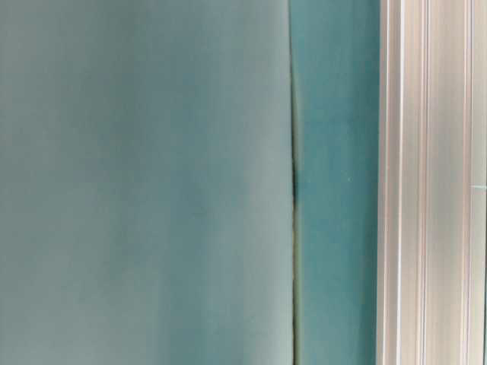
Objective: Lift the metal rail with both hands and move it towards you.
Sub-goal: 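Move both grippers down over the two ends of the silver rail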
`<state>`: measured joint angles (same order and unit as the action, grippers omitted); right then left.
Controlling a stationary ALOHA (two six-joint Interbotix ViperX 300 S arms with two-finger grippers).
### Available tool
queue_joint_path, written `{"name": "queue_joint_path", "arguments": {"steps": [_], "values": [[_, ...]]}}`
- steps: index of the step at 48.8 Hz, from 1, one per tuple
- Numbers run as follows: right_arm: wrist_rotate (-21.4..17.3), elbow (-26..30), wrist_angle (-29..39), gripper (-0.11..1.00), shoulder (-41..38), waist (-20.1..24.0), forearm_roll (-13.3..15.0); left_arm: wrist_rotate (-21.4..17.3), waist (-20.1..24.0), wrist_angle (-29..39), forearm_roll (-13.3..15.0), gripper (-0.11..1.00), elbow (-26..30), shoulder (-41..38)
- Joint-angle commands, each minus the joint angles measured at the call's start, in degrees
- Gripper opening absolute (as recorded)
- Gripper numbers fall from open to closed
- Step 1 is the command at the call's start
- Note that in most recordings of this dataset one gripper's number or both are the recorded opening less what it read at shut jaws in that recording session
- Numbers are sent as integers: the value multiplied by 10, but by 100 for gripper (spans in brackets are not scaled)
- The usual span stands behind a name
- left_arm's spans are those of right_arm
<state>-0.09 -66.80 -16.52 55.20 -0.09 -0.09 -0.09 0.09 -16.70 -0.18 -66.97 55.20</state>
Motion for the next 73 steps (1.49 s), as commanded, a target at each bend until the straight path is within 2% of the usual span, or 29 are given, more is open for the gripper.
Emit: {"name": "queue_joint_path", "arguments": {"steps": [1, 3, 6, 10, 14, 20, 26, 29, 33, 45, 55, 63, 73], "values": [[-6, 8, -4, 14, -6, -5, -4, 30, 7, 15, -2, 14, 24, -11], [-7, 11, 2, 13, -7, -7, -23, 45, 11, 33, -5, 13, 32, -12], [-13, 16, 14, 3, -8, -11, -40, 56, 11, 58, -8, 3, 44, -13], [-19, 26, 32, 0, -11, -18, -44, 68, 12, 101, -8, -5, 59, -12], [-23, 44, 74, 0, -20, -23, -45, 73, 11, 151, -8, -6, 76, -13], [-41, 81, 188, 0, -43, -32, -49, 69, 10, 241, -8, -6, 120, -29], [-94, 141, 337, 0, -88, -51, -53, 61, 11, 331, -11, -6, 161, -62], [-108, 166, 401, 0, -113, -54, -49, 56, 12, 375, -11, -6, 178, -78], [-108, 194, 469, 0, -149, -54, -42, 48, 13, 421, -11, -6, 197, -104], [-104, 275, 616, 0, -258, -48, -37, 40, 21, 490, -14, -6, 243, -185], [-68, 336, 718, 0, -334, -32, -37, 39, 21, 567, -14, -6, 284, -249], [-43, 370, 773, 0, -377, -28, -36, 27, 21, 614, -14, -6, 311, -285], [-37, 381, 793, 0, -410, -27, -37, 5, 21, 674, -14, -6, 336, -316]]}}
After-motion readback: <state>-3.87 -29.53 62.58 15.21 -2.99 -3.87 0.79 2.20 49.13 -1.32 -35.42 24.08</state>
